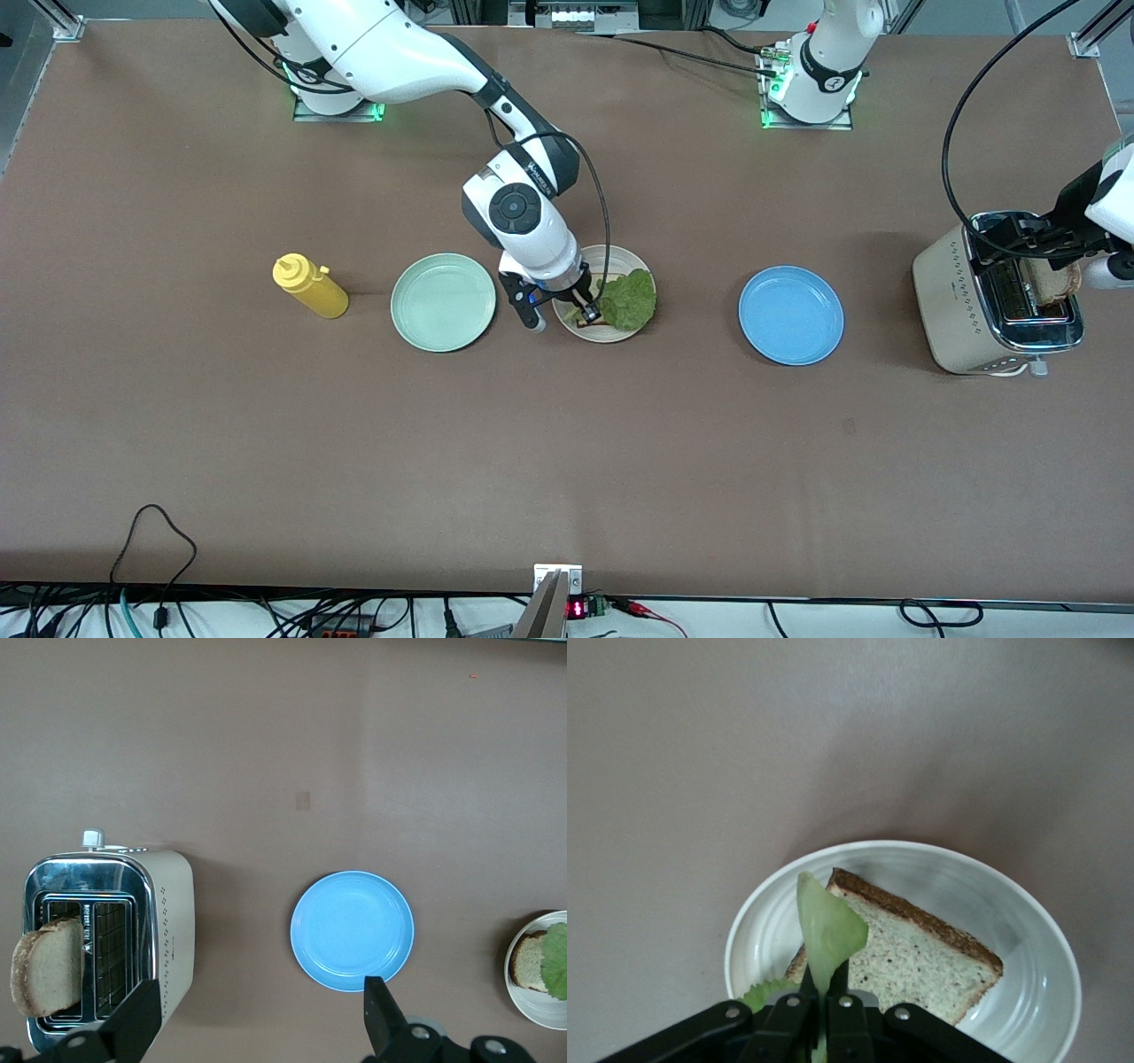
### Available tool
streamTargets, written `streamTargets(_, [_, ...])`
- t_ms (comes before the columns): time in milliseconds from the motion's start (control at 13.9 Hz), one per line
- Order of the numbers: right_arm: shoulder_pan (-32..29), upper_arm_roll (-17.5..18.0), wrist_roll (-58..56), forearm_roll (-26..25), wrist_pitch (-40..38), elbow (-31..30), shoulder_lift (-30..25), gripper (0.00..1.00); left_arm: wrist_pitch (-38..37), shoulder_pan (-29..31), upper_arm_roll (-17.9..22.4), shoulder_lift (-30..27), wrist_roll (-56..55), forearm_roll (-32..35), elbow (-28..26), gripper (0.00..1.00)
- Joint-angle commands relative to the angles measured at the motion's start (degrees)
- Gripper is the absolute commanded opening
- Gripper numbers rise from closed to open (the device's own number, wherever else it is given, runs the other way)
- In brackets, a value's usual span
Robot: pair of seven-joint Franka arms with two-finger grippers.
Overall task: Make sandwich in beige plate with both arms
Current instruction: 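Lower the lettuce onto the bread on the beige plate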
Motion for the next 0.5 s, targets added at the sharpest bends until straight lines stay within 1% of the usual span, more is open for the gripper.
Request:
streamTargets(0, [2.15,-0.94,1.70,-1.54,1.92,1.63,2.52,0.00,0.13,0.71,-0.06,-0.77,1.02,0.09,-0.79,1.00])
streamTargets(288, [3.39,-0.94,1.79,-2.60,3.59,0.14,2.88,0.02,0.13,0.80,-0.06,-0.77,1.02,0.09,-0.79,1.00])
streamTargets(360, [3.39,-0.94,1.79,-2.68,3.68,-0.30,2.79,0.06,0.13,0.80,-0.06,-0.77,1.02,0.09,-0.79,1.00])
streamTargets(432, [3.39,-0.94,1.70,-2.77,3.77,-0.82,2.70,0.06,0.13,0.80,-0.06,-0.77,1.02,0.09,-0.70,1.00])
